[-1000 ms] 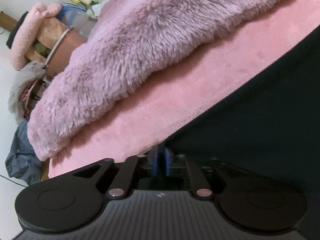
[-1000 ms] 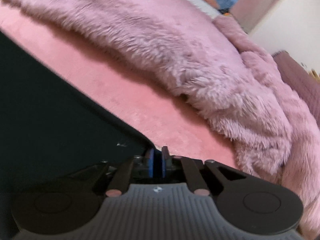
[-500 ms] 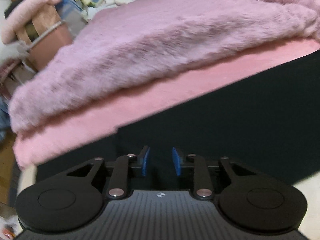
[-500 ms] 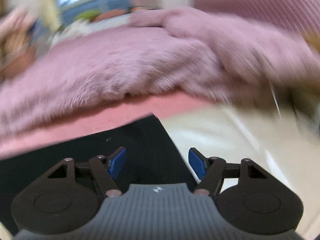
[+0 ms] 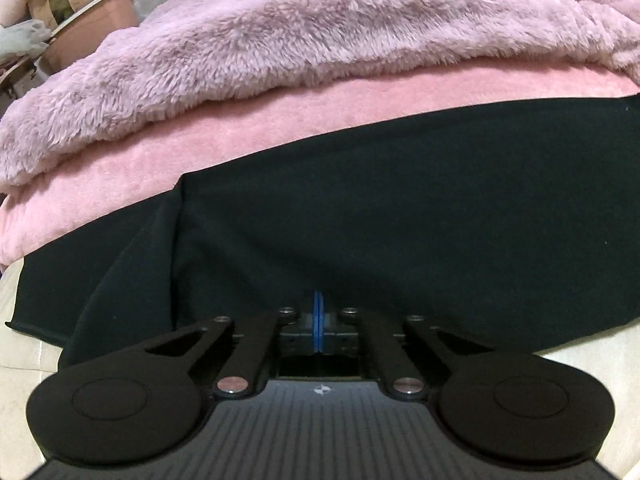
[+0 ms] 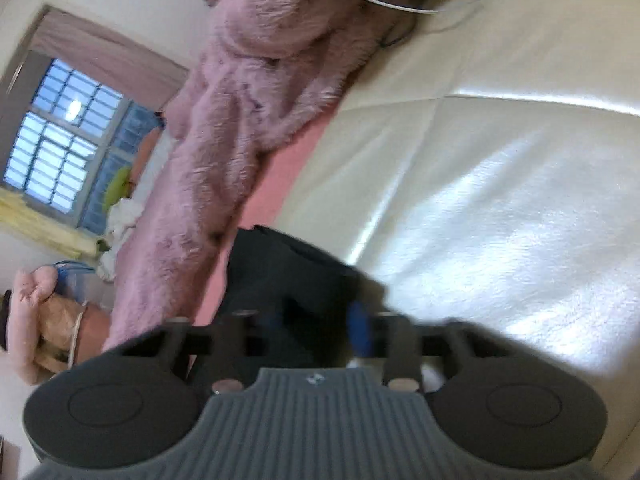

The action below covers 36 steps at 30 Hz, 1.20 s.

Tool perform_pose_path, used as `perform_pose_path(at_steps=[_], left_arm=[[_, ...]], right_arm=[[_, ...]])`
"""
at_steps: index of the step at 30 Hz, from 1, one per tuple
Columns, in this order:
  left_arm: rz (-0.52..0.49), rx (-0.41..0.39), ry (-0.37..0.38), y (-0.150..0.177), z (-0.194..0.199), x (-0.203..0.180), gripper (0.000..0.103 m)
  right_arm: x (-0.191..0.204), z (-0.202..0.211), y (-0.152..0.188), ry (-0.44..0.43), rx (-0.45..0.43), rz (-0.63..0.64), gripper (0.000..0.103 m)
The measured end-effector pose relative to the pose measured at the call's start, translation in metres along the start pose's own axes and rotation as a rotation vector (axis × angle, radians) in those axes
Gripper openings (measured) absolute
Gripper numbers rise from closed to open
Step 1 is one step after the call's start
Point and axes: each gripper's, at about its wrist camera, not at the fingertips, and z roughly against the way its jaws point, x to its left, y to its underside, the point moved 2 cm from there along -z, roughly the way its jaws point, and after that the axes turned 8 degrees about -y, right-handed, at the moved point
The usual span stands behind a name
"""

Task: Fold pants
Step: 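Open both tools to release the folded hems and withdraw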

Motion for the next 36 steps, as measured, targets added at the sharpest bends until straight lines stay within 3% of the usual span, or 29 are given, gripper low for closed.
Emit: perform_pose_path(at_steps=[2, 8, 16, 19, 23, 27, 29, 32, 36], left_arm=[[-0.01, 0.008, 0.013, 0.001, 0.001, -0.001, 0.0], [-0.075, 0.015, 0.126, 0.015, 0.027, -0.033, 0.0], [-0.107, 0.014, 0.324, 0.039, 0.071, -0.105, 0.0], [-0.115, 0.008, 0.328, 0.041, 0.075, -0.113, 0.005], [-0.078, 0.01, 0.314, 0.045, 0.079, -0.104, 0.006], [-0.071, -0.02, 0.288, 0.049, 0.096, -0.087, 0.014], [-0.074, -0.018, 0.262, 0.052, 0.103, -0.078, 0.017], [-0.091, -0.012, 0.197, 0.059, 0.114, -0.065, 0.019], [-0.089, -0.018, 0.163, 0.069, 0.129, -0.043, 0.038]], right_arm=[[-0.005, 0.003, -0.005, -0.016, -0.012, -0.018, 0.004], [-0.008, 0.031, -0.024, 0.072, -0.013, 0.08, 0.003], [-0.043, 0.09, -0.091, 0.281, -0.052, 0.19, 0.003], [-0.051, 0.097, -0.113, 0.345, -0.059, 0.224, 0.003], [-0.053, 0.092, -0.125, 0.353, -0.036, 0.237, 0.005], [-0.038, 0.092, -0.12, 0.386, -0.016, 0.332, 0.017], [-0.03, 0.1, -0.114, 0.409, -0.006, 0.372, 0.028], [-0.014, 0.112, -0.103, 0.437, 0.008, 0.439, 0.03], [0.016, 0.122, -0.083, 0.433, 0.038, 0.53, 0.038]])
